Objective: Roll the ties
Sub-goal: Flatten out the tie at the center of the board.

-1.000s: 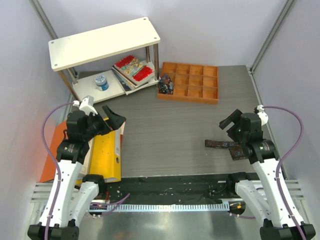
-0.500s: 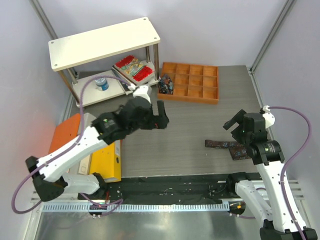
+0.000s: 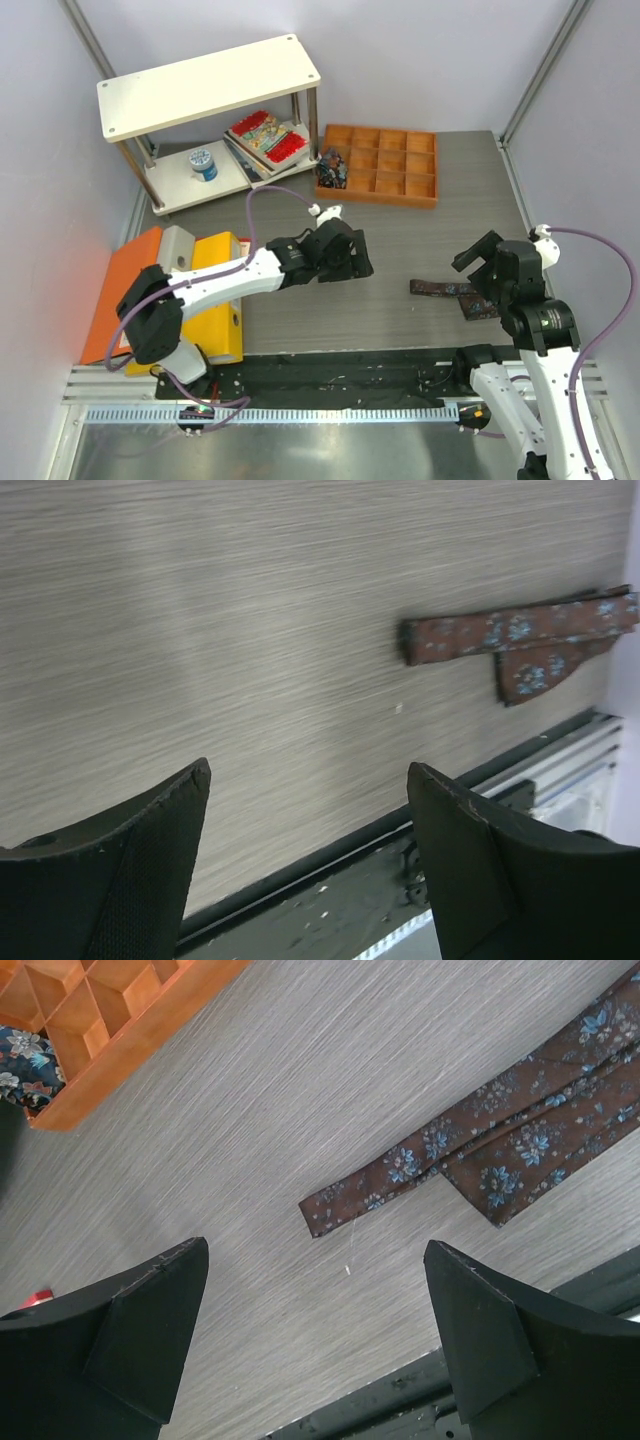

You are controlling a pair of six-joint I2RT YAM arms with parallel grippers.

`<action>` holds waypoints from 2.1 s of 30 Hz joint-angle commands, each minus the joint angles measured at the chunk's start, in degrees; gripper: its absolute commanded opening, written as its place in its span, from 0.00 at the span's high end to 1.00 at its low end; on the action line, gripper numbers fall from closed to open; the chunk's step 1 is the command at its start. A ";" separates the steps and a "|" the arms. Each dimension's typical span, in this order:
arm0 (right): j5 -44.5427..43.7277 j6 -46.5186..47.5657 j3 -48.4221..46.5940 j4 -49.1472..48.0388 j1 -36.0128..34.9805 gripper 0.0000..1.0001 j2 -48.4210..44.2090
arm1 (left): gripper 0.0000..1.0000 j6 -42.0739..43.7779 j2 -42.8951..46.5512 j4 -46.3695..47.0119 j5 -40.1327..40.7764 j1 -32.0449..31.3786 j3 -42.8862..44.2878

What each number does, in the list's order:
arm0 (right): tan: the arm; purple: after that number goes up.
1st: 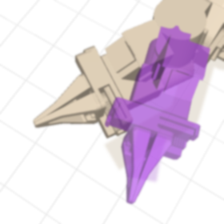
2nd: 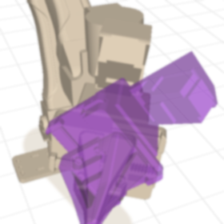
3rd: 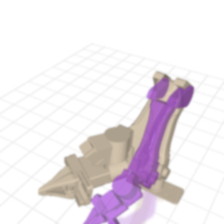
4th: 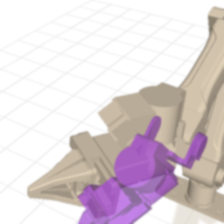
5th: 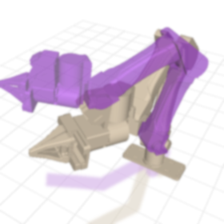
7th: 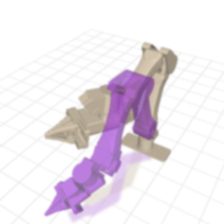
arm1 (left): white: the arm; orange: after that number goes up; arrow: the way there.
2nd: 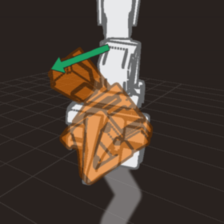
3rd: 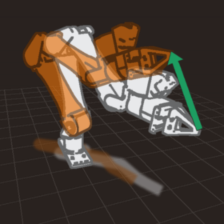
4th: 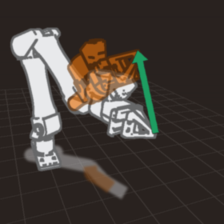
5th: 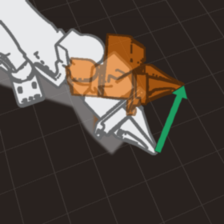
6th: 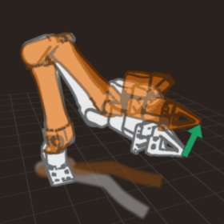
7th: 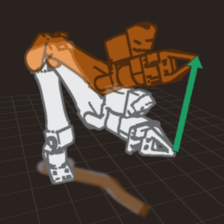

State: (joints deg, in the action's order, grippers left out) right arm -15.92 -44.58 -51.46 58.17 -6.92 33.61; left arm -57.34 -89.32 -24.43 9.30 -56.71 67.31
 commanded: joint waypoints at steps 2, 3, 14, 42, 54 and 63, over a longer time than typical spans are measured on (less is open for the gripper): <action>1.41 -1.92 -0.75 0.45 -0.11 0.09 -1.70 | 0.27 -4.18 -5.42 17.20 -6.56 0.02 0.37; 1.51 -1.83 -0.66 0.62 -0.11 0.10 -1.96 | 0.28 -5.66 -8.47 19.83 -7.10 -0.07 0.72; 0.98 -1.13 0.40 1.50 -0.11 0.15 -3.72 | 0.47 -9.63 -26.69 22.14 -8.25 -3.76 14.95; 0.81 -1.04 4.00 0.63 -0.11 0.20 -5.04 | 0.67 -14.73 -37.68 26.97 -11.15 -5.52 17.16; 2.30 -1.65 3.92 -0.69 -0.11 0.22 -2.67 | 1.00 -14.12 -26.54 17.33 -1.48 -4.47 13.30; 4.84 -4.72 2.94 -5.34 -0.03 0.21 4.27 | 1.00 -10.87 -3.35 7.56 1.07 3.88 -1.73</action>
State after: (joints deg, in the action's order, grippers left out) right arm -12.91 -47.11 -47.18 57.58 -6.92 36.51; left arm -71.20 -101.23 -11.33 6.76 -56.03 69.95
